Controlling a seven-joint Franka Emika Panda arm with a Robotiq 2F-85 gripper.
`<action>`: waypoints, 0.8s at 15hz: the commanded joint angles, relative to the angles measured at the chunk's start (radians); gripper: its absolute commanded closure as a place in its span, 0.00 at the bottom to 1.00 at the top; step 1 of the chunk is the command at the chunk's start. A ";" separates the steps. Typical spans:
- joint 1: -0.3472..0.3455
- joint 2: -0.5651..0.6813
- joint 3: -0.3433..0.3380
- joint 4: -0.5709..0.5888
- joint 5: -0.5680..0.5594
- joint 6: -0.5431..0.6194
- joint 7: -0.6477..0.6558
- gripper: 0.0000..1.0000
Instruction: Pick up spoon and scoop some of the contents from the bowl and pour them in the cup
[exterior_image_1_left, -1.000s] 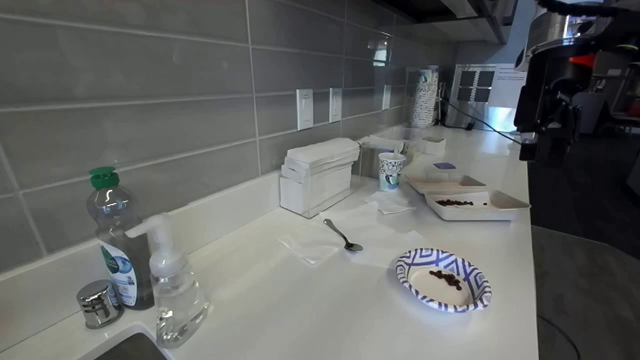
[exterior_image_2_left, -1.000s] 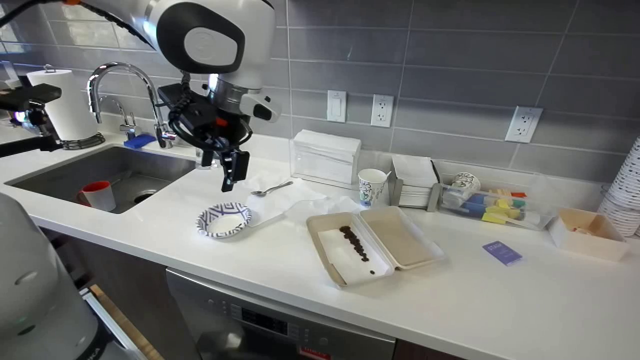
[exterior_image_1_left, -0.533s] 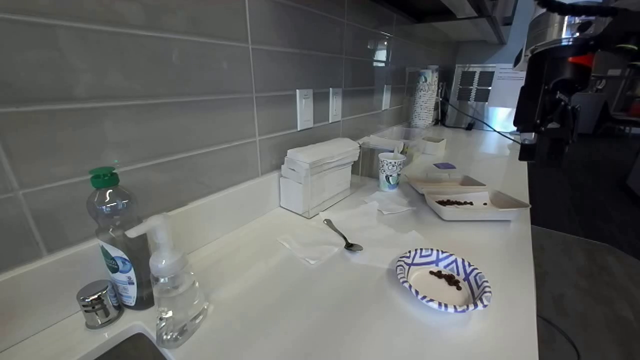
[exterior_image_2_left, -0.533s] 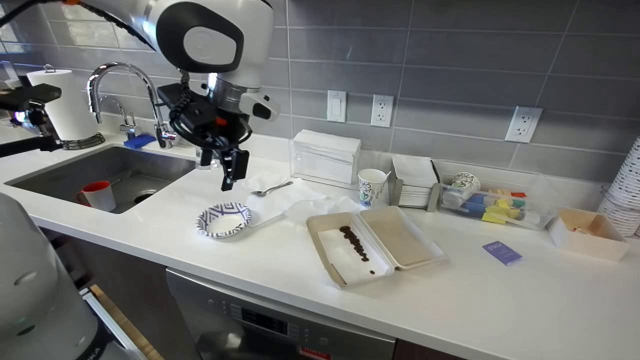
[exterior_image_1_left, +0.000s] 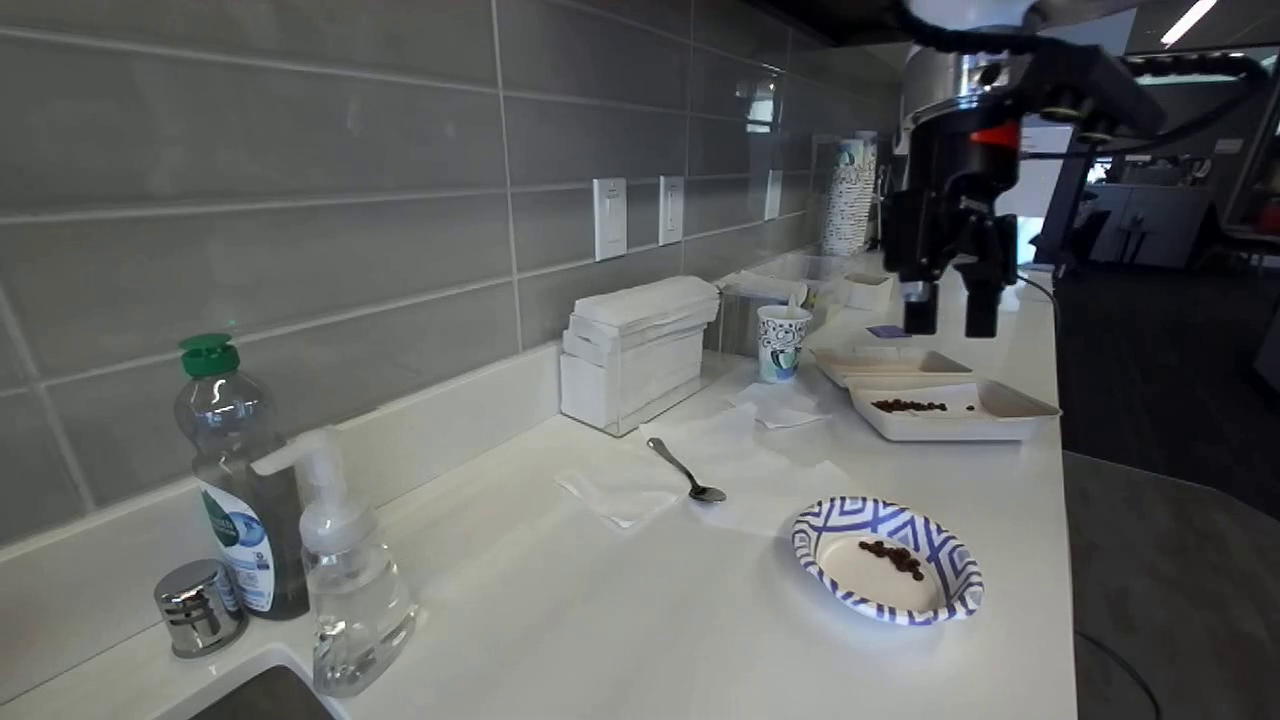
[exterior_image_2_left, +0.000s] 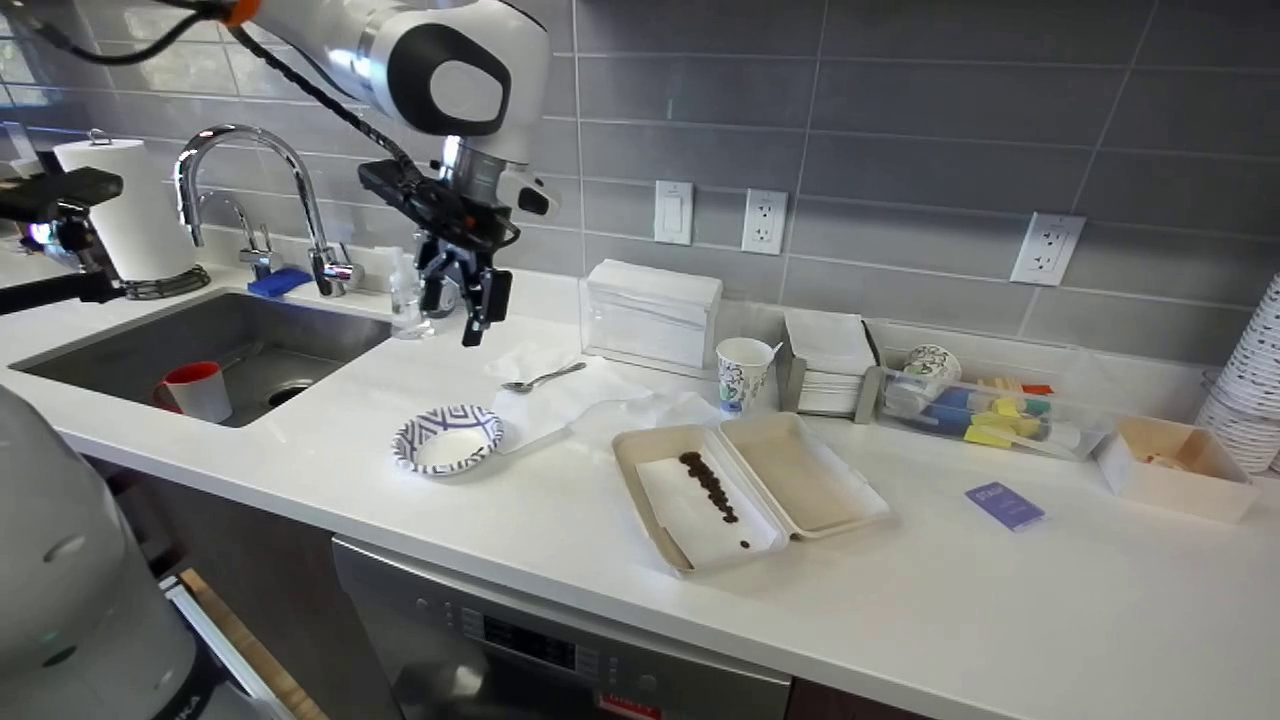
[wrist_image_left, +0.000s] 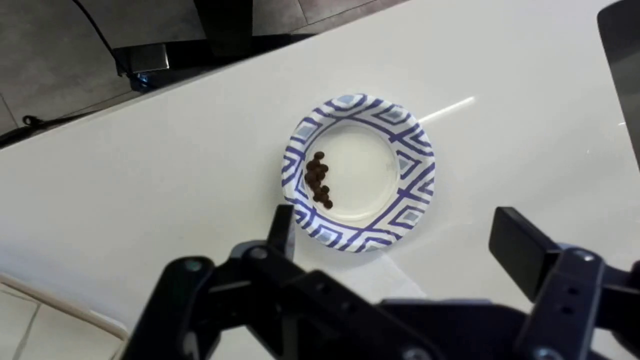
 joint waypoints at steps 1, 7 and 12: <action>0.008 0.229 0.042 0.174 -0.004 0.037 0.102 0.00; 0.044 0.462 0.081 0.344 0.002 0.166 0.209 0.00; 0.070 0.589 0.092 0.411 0.009 0.265 0.197 0.00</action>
